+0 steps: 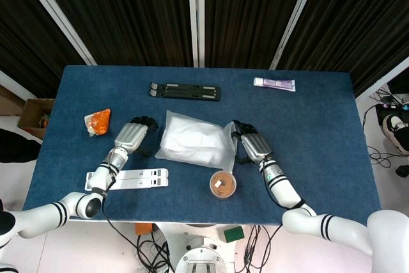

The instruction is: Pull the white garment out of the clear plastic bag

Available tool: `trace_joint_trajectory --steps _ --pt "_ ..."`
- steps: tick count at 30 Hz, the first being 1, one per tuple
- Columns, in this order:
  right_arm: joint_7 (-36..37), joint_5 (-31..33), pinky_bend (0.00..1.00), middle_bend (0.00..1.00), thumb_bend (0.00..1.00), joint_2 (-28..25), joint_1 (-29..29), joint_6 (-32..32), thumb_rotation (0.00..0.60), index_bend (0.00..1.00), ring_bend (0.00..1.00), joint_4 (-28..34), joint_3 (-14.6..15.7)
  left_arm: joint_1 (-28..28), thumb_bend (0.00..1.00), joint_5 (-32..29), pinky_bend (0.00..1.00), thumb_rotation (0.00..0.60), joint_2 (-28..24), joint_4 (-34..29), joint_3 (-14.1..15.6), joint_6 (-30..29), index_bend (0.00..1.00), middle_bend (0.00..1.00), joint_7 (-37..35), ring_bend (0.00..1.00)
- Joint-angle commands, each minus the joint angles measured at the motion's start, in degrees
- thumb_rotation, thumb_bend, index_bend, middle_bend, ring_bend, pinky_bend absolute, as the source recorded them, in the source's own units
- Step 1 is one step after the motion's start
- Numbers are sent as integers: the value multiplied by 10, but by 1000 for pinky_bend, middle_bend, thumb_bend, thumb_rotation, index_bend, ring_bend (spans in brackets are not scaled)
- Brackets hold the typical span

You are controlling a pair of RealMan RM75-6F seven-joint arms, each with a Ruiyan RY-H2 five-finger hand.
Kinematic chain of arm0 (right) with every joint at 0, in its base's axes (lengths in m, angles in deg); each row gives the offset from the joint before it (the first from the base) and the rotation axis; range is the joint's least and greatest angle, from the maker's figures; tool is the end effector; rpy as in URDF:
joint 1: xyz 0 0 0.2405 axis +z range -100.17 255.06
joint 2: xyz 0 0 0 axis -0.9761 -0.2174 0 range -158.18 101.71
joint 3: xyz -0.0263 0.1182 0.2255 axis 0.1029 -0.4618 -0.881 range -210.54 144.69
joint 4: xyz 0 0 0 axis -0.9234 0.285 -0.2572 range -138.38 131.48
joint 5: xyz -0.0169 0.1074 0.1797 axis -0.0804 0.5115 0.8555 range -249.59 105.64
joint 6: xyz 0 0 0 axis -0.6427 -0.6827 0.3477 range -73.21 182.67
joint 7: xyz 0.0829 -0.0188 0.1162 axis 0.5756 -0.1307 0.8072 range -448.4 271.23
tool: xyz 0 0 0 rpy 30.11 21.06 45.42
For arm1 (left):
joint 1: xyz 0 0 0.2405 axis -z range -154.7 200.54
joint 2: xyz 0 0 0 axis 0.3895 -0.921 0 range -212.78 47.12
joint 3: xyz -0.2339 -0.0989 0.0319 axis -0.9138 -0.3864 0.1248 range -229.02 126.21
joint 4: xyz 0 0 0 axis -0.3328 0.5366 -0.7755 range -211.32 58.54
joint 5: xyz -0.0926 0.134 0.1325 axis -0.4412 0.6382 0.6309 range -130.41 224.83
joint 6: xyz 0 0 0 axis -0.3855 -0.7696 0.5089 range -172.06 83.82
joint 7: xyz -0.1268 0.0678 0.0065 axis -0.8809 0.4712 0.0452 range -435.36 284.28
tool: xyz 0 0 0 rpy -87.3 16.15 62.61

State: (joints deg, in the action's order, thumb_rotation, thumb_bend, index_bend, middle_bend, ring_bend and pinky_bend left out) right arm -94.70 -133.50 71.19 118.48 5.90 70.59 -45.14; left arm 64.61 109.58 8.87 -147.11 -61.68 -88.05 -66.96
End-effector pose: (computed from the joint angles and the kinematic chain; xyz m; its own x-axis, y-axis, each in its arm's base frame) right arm -0.1588 -0.3398 -0.0723 0.1799 -0.4363 0.8817 -0.9715 -0.2196 0.0896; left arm -0.2040 0.3653 -0.0319 0.3848 0.4095 0.8272 0.9199 -0.2441 -0.3070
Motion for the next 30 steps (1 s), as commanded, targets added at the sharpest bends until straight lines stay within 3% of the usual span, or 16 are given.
trace_joint_trajectory --steps 1,11,22,26,30 --pt "20 -15 0 0 292 23 3 -13 600 341 0 -19 -5 0 92 -5 125 600 -1 -3 1 0 247 129 0 74" --pt "113 -82 0 2 295 63 -2 -50 600 341 0 -56 -9 3 92 -9 125 600 2 -4 7 1 247 128 -2 74" --pt "110 -101 0 36 301 114 11 -52 600 346 0 -118 -4 8 92 -25 125 600 7 1 5 7 247 128 -3 74" --pt "111 -112 0 80 358 165 21 -73 600 429 0 -190 -11 8 92 -26 125 600 6 -2 6 4 247 128 -3 74" --pt "123 -129 0 154 497 213 34 -102 600 584 0 -275 -21 5 91 -20 125 600 -2 -11 10 -4 247 128 -1 74"
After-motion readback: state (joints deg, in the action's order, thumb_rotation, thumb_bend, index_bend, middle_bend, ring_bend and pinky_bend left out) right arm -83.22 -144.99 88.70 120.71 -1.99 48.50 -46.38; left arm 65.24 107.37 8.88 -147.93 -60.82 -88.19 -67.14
